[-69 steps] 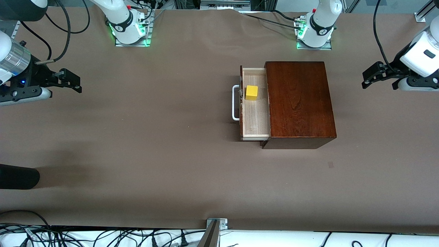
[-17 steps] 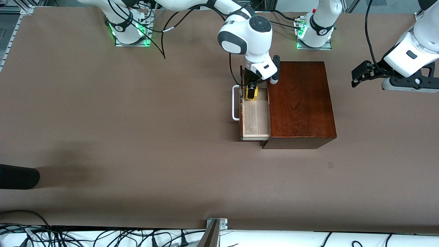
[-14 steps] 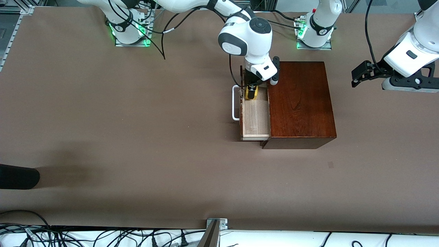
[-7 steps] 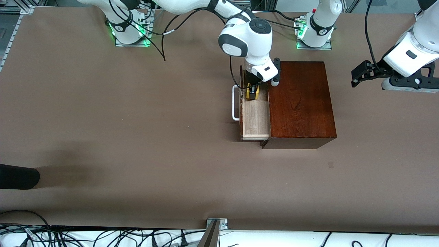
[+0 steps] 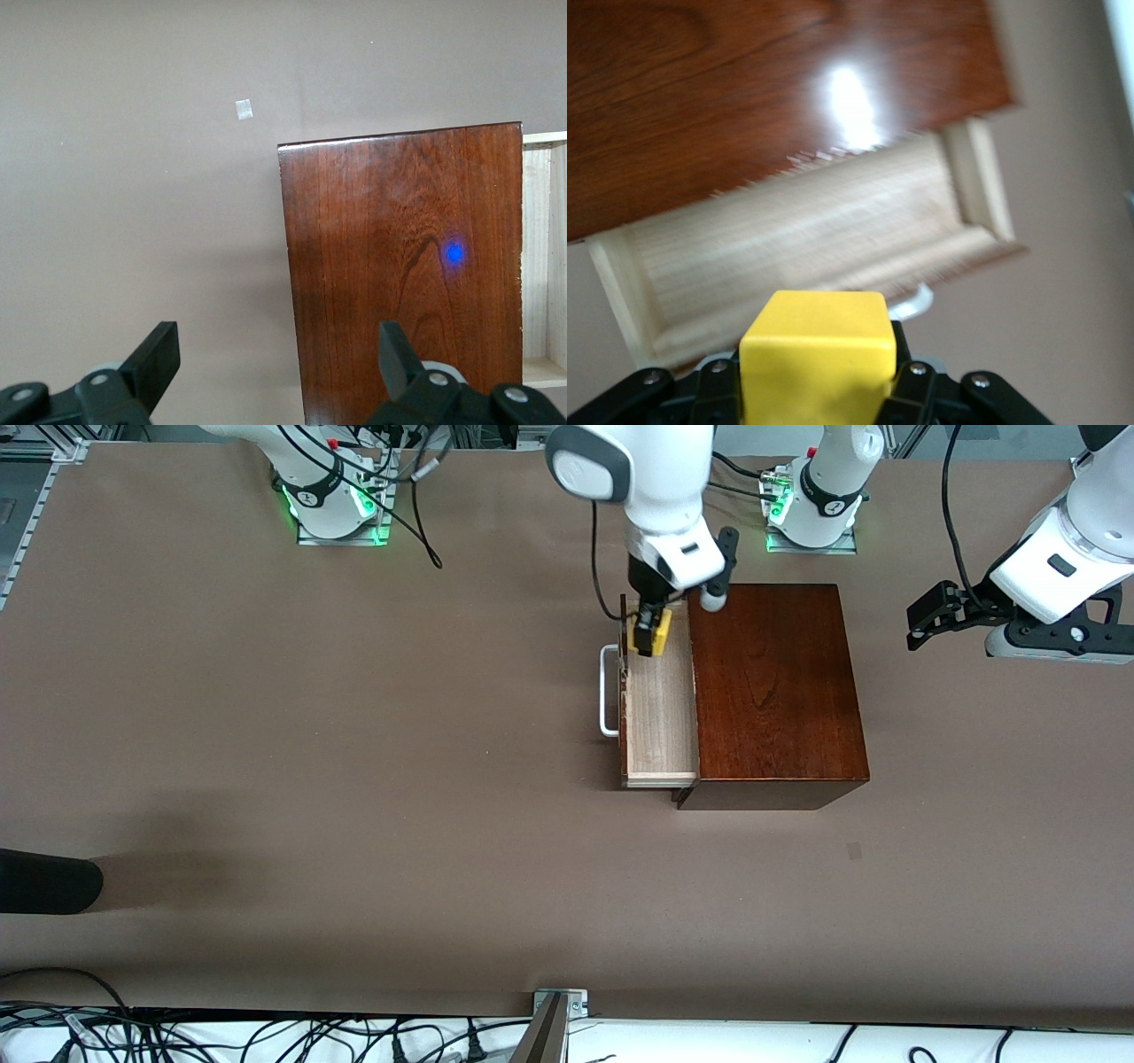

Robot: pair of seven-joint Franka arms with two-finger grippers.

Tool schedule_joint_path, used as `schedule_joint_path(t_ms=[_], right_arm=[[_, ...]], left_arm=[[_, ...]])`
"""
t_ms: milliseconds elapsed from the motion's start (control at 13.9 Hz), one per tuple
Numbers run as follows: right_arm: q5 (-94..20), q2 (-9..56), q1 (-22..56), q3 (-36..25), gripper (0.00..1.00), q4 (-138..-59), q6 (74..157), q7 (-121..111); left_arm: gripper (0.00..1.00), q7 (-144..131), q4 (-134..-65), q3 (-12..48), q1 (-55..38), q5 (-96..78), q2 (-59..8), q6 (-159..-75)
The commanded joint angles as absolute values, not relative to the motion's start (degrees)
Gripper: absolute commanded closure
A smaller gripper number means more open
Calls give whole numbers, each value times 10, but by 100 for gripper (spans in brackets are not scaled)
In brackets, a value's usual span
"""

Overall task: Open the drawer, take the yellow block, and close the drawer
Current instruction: 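Lift the cube out with the right gripper while the left gripper reaches the drawer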

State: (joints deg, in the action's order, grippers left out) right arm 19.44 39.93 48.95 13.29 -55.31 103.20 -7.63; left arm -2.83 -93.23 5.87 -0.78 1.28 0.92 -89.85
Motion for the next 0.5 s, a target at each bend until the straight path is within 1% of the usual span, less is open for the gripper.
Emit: schedule_joint_path(t_ms=[0,143,215,287,430], right_arm=[[183,353,448,130,100,-566,998,-24],[182,330,406,127,100,-566,964,-22],[180,326,378,126,100,-566,938,-21],[174,325,350,126,100,-566,918,-22],[150,301,297,125,100,-573,912,-25]], left_arm=[[0,-15,-925,58,-9,0,11,-894],[0,-12,-925,72,-17,-2,11,-882],[0,0,-915,84,-28,-3,4,-854],[0,33,-898,97,-41,-4,-15,-822],[0,129,-885,121,-68,-4,-41,-809]])
